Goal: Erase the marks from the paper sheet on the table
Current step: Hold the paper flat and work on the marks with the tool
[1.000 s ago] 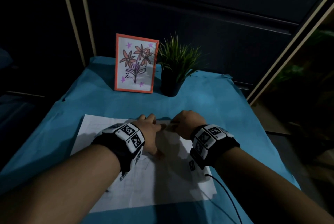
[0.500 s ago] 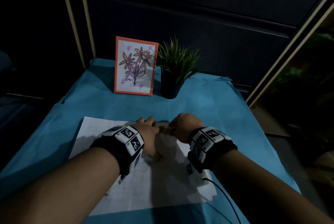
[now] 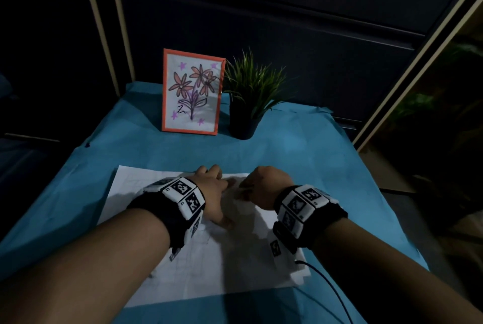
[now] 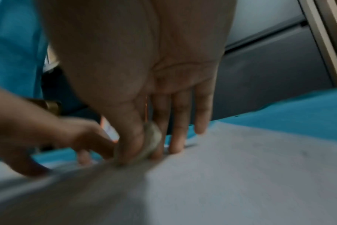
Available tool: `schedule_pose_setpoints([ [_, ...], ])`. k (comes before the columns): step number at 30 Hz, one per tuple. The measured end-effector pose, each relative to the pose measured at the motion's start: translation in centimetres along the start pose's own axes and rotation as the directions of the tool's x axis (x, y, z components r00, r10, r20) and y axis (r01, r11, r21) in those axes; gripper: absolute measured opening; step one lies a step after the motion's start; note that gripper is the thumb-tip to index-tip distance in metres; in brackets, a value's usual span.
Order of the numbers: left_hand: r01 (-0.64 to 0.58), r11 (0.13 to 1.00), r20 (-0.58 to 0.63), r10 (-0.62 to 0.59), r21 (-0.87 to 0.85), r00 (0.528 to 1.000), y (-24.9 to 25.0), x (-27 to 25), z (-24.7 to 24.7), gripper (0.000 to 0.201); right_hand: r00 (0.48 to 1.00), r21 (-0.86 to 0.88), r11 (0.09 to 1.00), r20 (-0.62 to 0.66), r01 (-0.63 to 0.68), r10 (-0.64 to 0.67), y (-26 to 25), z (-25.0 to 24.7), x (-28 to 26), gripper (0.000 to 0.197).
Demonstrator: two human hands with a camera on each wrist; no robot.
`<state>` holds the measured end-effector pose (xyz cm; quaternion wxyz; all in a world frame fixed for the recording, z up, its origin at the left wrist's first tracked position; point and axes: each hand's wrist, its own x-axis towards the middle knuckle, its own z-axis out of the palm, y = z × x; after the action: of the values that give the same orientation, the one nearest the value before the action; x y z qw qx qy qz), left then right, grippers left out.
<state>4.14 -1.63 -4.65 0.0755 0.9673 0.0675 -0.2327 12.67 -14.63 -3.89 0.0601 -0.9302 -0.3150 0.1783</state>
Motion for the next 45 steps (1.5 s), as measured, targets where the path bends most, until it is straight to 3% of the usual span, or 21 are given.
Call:
schedule_pose_setpoints([
  [4, 0.008, 1.0, -0.029, -0.008, -0.016, 1.0, 0.1, -0.2, 0.1, 0.083, 0.998, 0.009, 1.0, -0.061, -0.015, 0.016, -0.5, -0.5, 0.5, 0.03],
  [10, -0.012, 0.999, -0.06, 0.015, 0.039, 0.998, 0.6, -1.0, 0.2, 0.094, 0.999, -0.024, 0.999, 0.029, 0.043, -0.042, -0.3, 0.0, -0.9, 0.026],
  [13, -0.015, 0.999, -0.034, 0.017, 0.042, 0.999, 0.6, -1.0, 0.4, 0.107, 1.0, -0.036, 0.999, -0.017, 0.024, -0.024, -0.2, -0.3, -0.9, 0.028],
  [16, -0.022, 0.999, -0.027, 0.023, 0.041, 0.999, 0.6, -1.1, 0.5, 0.107, 0.997, -0.004, 1.0, -0.076, -0.019, 0.019, -0.3, -0.5, -0.3, 0.03],
  [21, -0.014, 0.999, -0.028, 0.016, 0.04, 0.999, 0.4, -0.8, 0.8, 0.108, 0.999, -0.062, 0.997, 0.025, 0.047, -0.046, -0.1, 0.2, -1.0, 0.025],
  [28, -0.023, 0.999, -0.031, 0.024, 0.024, 0.999, 0.3, -0.7, 1.0, 0.109, 0.999, -0.029, 0.999, -0.025, 0.021, -0.022, -0.2, -0.5, -0.9, 0.029],
  [33, -0.014, 1.0, -0.053, 0.015, 0.007, 0.998, 0.4, -0.7, 0.9, 0.108, 0.997, -0.034, 0.998, 0.053, 0.054, -0.052, 0.4, 0.3, -1.8, 0.03],
  [39, -0.013, 1.0, -0.036, 0.013, -0.006, 0.999, 0.3, -0.7, 1.1, 0.109, 0.999, -0.035, 0.999, -0.044, 0.011, -0.012, -0.1, 0.0, -0.5, 0.027],
  [45, -0.018, 1.0, -0.042, 0.018, -0.013, 0.999, 0.2, -0.9, 1.2, 0.109, 0.993, -0.083, 0.992, 0.074, 0.093, -0.087, 0.3, 0.6, -1.7, 0.025],
])
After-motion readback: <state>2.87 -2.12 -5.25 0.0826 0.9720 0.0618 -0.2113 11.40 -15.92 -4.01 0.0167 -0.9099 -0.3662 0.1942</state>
